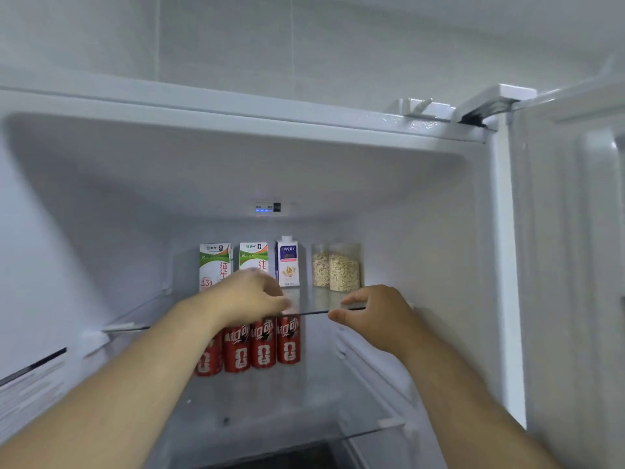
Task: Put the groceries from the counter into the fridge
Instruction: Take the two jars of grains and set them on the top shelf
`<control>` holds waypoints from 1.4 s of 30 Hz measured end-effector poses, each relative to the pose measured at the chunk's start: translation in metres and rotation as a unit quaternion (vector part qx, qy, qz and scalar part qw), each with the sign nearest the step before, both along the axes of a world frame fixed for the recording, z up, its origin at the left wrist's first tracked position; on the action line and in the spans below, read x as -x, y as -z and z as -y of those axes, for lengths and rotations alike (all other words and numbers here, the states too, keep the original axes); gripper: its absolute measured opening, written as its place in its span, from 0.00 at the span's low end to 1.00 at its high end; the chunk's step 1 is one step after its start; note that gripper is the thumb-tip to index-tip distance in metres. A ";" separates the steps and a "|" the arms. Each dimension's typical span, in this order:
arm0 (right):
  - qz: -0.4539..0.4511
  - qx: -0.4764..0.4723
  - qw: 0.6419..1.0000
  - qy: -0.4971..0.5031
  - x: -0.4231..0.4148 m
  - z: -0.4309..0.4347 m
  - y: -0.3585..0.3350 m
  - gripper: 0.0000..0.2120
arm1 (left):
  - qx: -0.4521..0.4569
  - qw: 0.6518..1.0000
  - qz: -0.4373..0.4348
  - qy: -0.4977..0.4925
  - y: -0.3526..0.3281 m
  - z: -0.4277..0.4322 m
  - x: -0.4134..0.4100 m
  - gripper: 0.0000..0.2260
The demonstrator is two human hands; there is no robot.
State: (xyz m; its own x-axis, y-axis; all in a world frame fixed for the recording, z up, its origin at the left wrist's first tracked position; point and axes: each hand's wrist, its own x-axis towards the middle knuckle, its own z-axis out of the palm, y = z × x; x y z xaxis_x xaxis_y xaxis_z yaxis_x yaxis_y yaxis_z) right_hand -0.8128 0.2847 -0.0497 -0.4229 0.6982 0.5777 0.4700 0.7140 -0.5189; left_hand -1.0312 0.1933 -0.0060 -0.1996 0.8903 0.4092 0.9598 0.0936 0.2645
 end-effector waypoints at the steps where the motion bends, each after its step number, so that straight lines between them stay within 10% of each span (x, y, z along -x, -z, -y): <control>1: 0.004 0.001 1.000 -0.004 -0.001 0.001 0.000 0.22 | -0.009 1.000 -0.010 -0.014 0.006 0.010 0.002 0.11; 16: 0.081 -0.083 0.992 -0.047 -0.020 0.076 0.002 0.13 | -0.133 0.988 -0.051 -0.062 0.039 0.095 -0.050 0.16; 42: 0.269 -0.073 0.959 -0.056 -0.149 0.189 0.066 0.16 | 0.010 0.997 -0.043 -0.056 0.113 0.213 -0.159 0.23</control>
State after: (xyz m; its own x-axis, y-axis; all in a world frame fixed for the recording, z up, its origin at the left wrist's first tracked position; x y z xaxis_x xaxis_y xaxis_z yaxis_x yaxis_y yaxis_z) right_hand -0.6637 0.0957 -0.1159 -0.7540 0.5598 0.3436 0.5584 0.8218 -0.1136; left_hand -0.8719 -0.0198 -0.1186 -0.2625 0.8727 0.4117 0.9622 0.2050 0.1791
